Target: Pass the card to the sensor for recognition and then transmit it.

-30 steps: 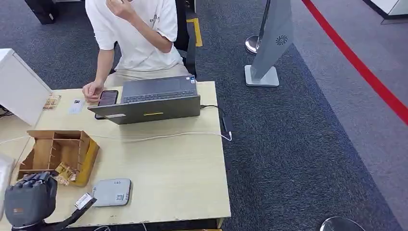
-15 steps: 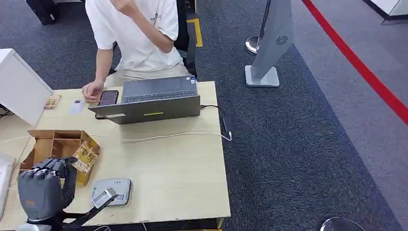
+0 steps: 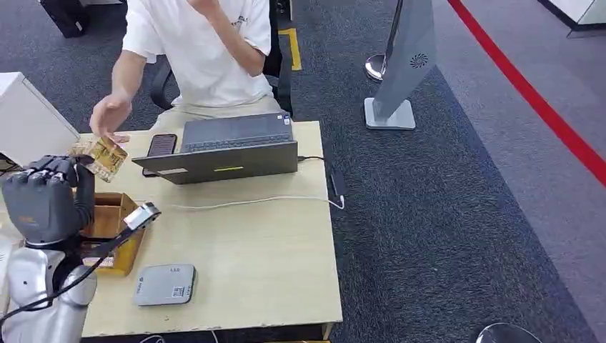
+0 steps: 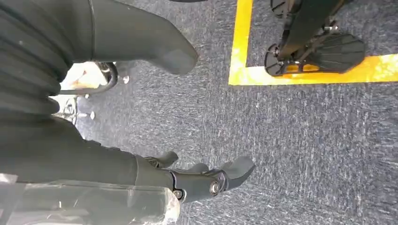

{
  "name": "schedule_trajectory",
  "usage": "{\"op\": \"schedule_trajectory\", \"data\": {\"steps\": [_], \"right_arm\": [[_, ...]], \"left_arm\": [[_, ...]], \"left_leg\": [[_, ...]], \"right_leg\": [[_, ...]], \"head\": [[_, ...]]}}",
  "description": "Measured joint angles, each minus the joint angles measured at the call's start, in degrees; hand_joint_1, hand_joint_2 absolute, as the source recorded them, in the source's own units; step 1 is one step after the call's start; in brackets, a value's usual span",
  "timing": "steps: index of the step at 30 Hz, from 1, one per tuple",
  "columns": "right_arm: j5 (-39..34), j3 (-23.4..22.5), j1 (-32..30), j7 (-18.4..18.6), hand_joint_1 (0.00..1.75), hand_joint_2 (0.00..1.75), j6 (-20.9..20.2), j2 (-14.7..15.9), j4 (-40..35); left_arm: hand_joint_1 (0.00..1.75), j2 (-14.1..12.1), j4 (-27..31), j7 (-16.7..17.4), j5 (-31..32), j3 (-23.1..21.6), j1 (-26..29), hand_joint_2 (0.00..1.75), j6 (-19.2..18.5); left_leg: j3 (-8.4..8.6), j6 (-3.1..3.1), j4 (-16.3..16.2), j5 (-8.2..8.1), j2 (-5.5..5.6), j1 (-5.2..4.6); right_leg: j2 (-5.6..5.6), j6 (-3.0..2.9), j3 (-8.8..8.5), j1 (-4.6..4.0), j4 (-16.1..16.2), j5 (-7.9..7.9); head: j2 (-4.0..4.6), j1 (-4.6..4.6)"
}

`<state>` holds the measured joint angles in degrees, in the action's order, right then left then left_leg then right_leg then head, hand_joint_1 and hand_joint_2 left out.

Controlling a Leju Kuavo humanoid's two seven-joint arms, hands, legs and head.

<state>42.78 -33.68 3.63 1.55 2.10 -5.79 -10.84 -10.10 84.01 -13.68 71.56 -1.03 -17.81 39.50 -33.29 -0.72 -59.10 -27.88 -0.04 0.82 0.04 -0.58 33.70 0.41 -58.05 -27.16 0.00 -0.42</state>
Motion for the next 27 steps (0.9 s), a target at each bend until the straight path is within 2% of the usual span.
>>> {"op": "schedule_trajectory", "data": {"steps": [3, 10, 16, 17, 27], "right_arm": [[0.28, 0.00, 0.17, 0.04, 0.00, 1.75, 0.07, -0.31, 0.00], [1.13, 0.00, 0.39, 0.70, 0.00, 1.75, 0.07, -0.72, 0.02], [1.40, 0.00, 0.66, 1.27, 0.00, 1.75, 0.13, -0.96, 0.02], [1.40, 0.00, 0.68, 1.29, 0.00, 1.75, 0.13, -1.05, 0.02], [1.53, -0.04, 0.66, 0.98, 0.00, 1.75, 0.04, -1.05, 0.02]], "left_arm": [[1.75, -0.67, -5.50, -0.04, 0.13, 0.00, -4.97, 1.75, 0.13], [1.75, -0.87, -14.67, 0.63, 1.84, 0.00, -11.75, 1.75, -0.20], [1.75, -0.83, -22.14, 0.28, 0.02, 0.00, -17.81, 1.75, -0.87], [0.00, -0.79, -22.95, 0.31, -0.09, 0.00, -18.37, 1.75, -1.14], [0.00, -0.70, -24.91, -0.66, -1.86, 0.00, -18.63, 1.75, -1.84]], "left_leg": [[0.01, -0.01, 0.00, 0.01, -0.03, 0.00], [-0.04, -0.01, 0.00, 0.00, -0.01, 0.00], [0.00, -0.01, 0.00, 0.01, -0.05, -0.01], [0.00, -0.01, 0.00, 0.01, -0.05, -0.01], [-0.03, -0.01, 0.00, -0.01, -0.06, -0.01]], "right_leg": [[-0.04, -0.03, -0.01, 0.00, -0.03, 0.02], [-0.07, -0.02, 0.04, 0.00, -0.02, 0.01], [-0.10, -0.02, 0.04, 0.01, -0.02, 0.02], [-0.10, -0.02, 0.03, 0.01, -0.02, 0.02], [-0.12, -0.02, 0.06, 0.01, -0.02, 0.01]], "head": [[0.00, 0.00], [0.00, 0.00], [0.00, -0.02], [0.00, 0.00], [0.00, 0.00]]}}
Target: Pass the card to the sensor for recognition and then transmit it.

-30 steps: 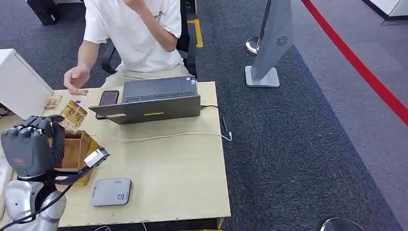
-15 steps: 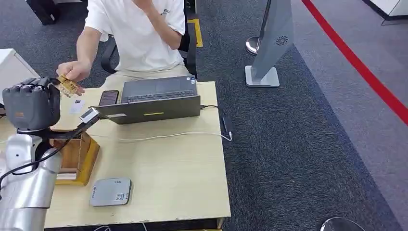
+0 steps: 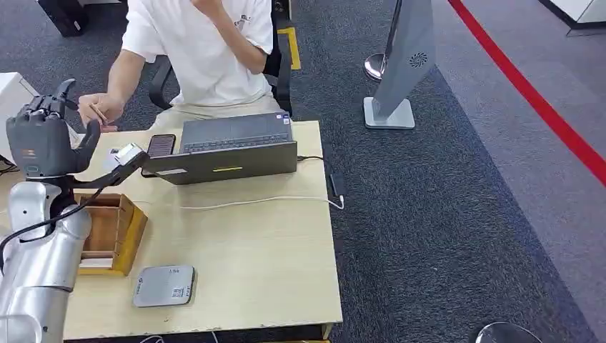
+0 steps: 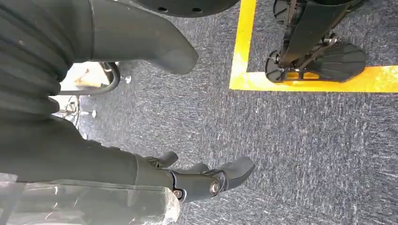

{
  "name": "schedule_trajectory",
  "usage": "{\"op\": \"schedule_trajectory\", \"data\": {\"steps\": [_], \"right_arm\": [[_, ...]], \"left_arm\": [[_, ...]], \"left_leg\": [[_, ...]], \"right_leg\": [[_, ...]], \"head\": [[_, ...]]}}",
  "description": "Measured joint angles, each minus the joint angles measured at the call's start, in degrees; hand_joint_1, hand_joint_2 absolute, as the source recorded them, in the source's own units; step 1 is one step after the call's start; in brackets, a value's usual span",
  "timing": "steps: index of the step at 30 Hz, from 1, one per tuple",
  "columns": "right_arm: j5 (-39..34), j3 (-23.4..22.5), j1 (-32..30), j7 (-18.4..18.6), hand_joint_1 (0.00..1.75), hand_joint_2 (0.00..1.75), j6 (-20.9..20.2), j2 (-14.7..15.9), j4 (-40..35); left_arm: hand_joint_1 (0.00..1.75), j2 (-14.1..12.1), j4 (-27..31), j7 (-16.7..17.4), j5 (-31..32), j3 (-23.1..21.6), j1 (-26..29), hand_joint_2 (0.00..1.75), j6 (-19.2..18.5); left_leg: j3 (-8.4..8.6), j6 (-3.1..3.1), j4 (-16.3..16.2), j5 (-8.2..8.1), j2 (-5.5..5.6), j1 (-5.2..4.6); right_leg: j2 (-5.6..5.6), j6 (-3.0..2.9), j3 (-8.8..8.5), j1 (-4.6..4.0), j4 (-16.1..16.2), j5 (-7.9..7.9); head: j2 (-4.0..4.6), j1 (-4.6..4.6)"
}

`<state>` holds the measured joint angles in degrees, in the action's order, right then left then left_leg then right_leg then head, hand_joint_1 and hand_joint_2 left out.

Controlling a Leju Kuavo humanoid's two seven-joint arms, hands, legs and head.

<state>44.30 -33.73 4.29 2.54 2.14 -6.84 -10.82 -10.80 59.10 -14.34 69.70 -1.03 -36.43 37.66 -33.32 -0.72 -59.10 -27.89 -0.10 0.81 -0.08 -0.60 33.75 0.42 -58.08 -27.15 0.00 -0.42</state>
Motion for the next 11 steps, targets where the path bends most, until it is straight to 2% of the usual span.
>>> {"op": "schedule_trajectory", "data": {"steps": [3, 4, 7, 11], "right_arm": [[0.02, -0.07, -0.03, 0.09, 0.00, 1.75, 0.00, 0.00, 0.00], [0.02, -0.15, -0.06, 0.26, 0.00, 0.00, 0.02, 0.00, 0.00], [-0.15, -0.50, -0.13, 0.31, 0.00, 0.00, 0.07, 0.00, 0.00], [-0.59, -1.42, -0.30, 0.31, 0.00, 0.00, 0.37, 0.00, 0.00]], "left_arm": [[0.00, 0.07, 1.10, -0.11, -0.81, 0.00, 1.72, 1.75, 0.07], [0.00, 0.13, 1.97, -0.20, -1.01, 0.00, 2.61, 1.75, 0.22], [0.00, 0.28, 5.25, -0.81, -1.62, 0.00, 5.95, 1.75, 0.46], [0.00, 0.31, 13.36, -2.03, -4.15, 0.00, 12.89, 1.75, 0.68]], "left_leg": [[0.00, 0.00, 0.00, 0.00, -0.04, 0.00], [0.00, 0.00, 0.00, 0.00, -0.04, 0.00], [0.00, 0.00, 0.00, 0.00, -0.04, 0.00], [0.01, 0.00, 0.01, -0.05, -0.13, -0.01]], "right_leg": [[-0.03, 0.00, 0.00, 0.00, 0.00, 0.00], [-0.03, 0.00, 0.00, 0.00, 0.00, 0.00], [-0.03, 0.00, 0.00, 0.00, 0.00, 0.00], [-0.13, 0.01, 0.01, 0.01, 0.01, -0.02]], "head": [[0.00, -0.02], [0.00, 0.00], [0.00, 0.00], [0.00, 0.00]]}}
